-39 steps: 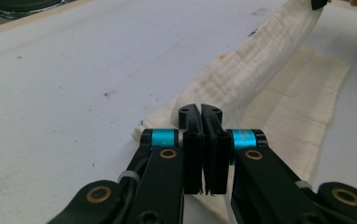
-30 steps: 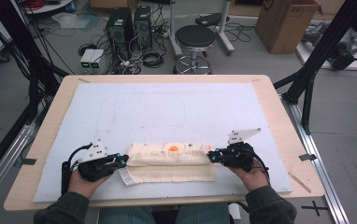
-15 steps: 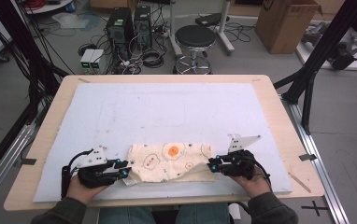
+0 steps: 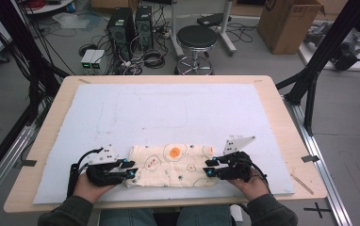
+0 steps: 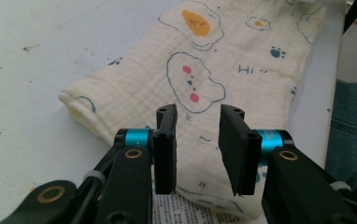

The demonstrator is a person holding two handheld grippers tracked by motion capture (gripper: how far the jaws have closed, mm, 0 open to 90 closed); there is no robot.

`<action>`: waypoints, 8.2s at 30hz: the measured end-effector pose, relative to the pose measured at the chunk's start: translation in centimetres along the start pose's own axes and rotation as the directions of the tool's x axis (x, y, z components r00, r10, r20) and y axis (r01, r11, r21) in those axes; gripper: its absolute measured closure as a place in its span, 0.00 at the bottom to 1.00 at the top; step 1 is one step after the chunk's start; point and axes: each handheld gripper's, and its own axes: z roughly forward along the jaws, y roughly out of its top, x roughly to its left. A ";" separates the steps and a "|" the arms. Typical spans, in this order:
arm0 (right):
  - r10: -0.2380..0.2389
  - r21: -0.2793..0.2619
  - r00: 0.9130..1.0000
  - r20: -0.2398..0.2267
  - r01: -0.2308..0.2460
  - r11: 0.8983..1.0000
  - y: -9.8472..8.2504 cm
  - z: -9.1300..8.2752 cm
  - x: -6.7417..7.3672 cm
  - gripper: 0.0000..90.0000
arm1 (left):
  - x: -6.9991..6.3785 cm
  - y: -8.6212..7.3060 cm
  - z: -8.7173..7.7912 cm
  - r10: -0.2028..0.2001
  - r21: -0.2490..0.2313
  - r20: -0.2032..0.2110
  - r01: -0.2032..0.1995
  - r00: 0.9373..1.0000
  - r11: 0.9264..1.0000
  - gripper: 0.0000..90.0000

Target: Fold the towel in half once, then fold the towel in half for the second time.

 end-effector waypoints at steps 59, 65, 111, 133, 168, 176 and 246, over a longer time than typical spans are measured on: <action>0.080 0.086 0.960 0.267 -0.107 0.991 3.4 2.3 -8.8 0.80 | 7.2 1.8 3.6 -0.159 -0.033 -0.218 0.155 0.963 0.987 0.83; 0.023 0.057 0.978 0.206 -0.036 0.998 3.7 2.0 -7.7 0.71 | 6.8 1.9 4.5 -0.130 -0.011 -0.156 0.130 0.979 0.991 0.70; 0.036 0.065 0.982 0.186 -0.049 0.997 2.9 3.7 -6.2 0.81 | 5.2 2.0 5.1 -0.086 0.031 -0.160 0.092 0.983 0.995 0.78; -0.022 0.077 0.973 0.229 0.004 0.997 1.2 3.1 -6.0 0.70 | 5.2 1.6 5.4 -0.059 0.054 -0.165 0.069 0.985 0.996 0.75; 0.056 -0.111 0.981 0.184 -0.036 0.993 1.1 -0.3 -3.5 0.37 | 3.0 1.5 0.4 -0.087 -0.059 -0.087 0.082 0.992 0.995 0.48; 0.047 -0.103 0.980 0.192 -0.028 0.994 1.0 -0.3 -2.7 0.35 | 2.4 1.4 -0.2 -0.091 -0.063 -0.085 0.086 0.992 0.994 0.41; 0.178 0.099 0.971 0.160 -0.195 0.976 4.0 2.9 -10.7 0.62 | 8.9 3.7 5.2 -0.167 0.116 -0.131 0.183 0.977 0.976 0.60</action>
